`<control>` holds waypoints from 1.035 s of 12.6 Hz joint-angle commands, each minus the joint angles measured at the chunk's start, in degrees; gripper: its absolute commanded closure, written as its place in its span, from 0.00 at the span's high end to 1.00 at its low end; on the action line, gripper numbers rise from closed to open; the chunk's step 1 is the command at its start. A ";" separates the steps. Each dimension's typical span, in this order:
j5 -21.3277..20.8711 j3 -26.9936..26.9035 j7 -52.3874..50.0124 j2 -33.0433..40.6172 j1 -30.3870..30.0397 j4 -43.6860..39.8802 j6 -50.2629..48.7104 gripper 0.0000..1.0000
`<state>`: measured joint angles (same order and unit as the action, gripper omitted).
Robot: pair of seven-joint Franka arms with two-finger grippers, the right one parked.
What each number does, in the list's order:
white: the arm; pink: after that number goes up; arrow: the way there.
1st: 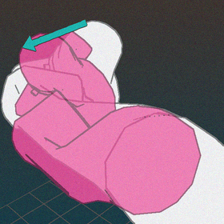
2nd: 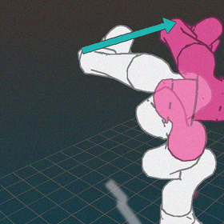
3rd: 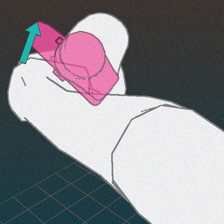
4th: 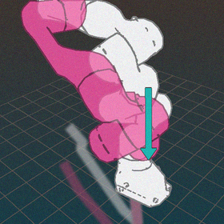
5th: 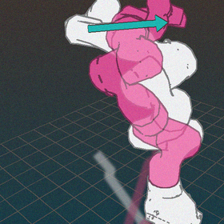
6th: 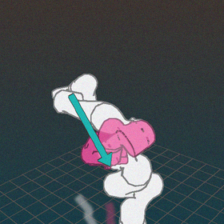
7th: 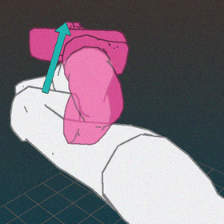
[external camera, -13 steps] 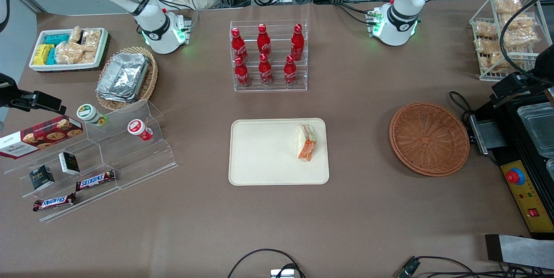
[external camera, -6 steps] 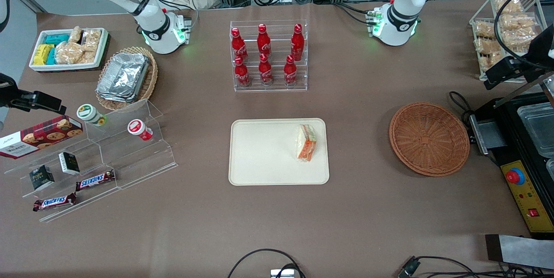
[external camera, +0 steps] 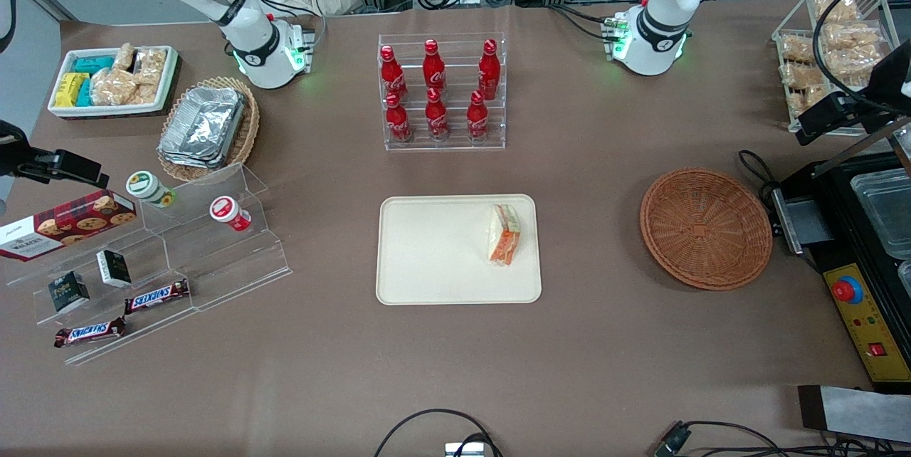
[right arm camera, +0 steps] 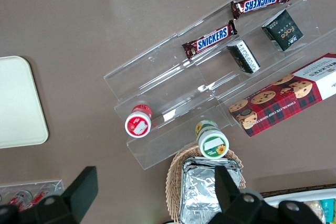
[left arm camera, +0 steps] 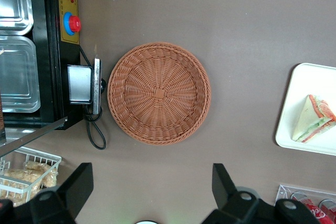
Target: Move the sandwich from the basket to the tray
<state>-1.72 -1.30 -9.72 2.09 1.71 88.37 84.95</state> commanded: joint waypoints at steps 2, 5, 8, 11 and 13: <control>0.14 0.78 1.19 0.37 -0.65 0.31 -0.49 1.00; 0.31 0.78 8.21 0.46 -0.65 0.49 -0.66 1.00; 0.40 0.78 13.05 0.46 -0.74 0.49 -1.01 1.00; 0.75 0.86 13.15 -0.16 -0.65 0.14 -1.54 1.00; 0.92 0.87 13.59 -0.07 -0.65 -0.13 -1.46 1.00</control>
<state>-1.48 -1.04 2.63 1.78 1.72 88.49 84.10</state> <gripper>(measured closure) 0.000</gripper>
